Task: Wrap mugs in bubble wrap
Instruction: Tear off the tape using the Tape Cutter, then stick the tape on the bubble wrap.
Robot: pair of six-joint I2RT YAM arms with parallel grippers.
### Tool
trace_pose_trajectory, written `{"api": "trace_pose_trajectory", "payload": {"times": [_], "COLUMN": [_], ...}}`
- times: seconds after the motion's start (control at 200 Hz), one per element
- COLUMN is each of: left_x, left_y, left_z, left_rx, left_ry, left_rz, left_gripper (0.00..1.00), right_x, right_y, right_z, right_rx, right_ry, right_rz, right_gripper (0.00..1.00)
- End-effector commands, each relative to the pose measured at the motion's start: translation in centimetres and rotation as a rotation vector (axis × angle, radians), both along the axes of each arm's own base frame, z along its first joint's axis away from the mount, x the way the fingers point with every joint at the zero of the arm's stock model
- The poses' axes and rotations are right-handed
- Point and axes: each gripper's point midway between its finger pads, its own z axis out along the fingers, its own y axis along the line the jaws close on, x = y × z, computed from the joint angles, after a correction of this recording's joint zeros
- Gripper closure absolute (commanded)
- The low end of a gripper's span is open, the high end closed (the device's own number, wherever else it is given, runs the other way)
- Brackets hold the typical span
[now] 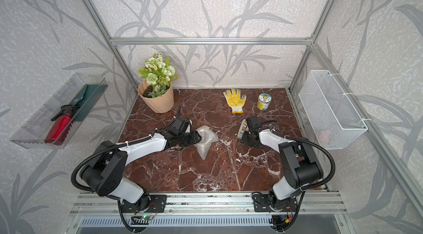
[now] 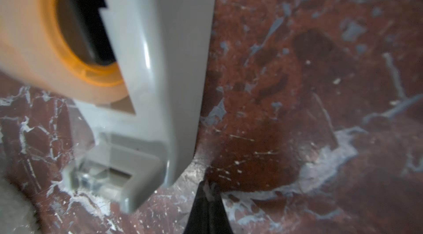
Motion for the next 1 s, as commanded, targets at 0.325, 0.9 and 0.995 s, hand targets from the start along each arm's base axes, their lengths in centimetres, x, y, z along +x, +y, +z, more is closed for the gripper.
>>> {"api": "trace_pose_trajectory", "payload": {"times": [0.325,0.9,0.995], "left_x": [-0.4,0.5,0.6], "left_y": [-0.1,-3.1,-3.5], "left_z": [0.2,1.8,1.8], "left_rx": [0.023,-0.011,-0.026], "left_ry": [-0.003,-0.099,-0.107], "left_rz": [-0.055,-0.299,-0.31], "left_gripper": [0.43,0.43,0.43], "right_x": [-2.0,-8.8,-8.6], "right_y": [10.2,18.8,20.0], "right_z": [15.7,22.6,21.7], "right_rx": [0.299,0.74,0.768], "right_ry": [-0.474,-0.563,-0.531], "right_rz": [0.537,0.932,0.956], "right_gripper": [1.0,1.0,1.0]}}
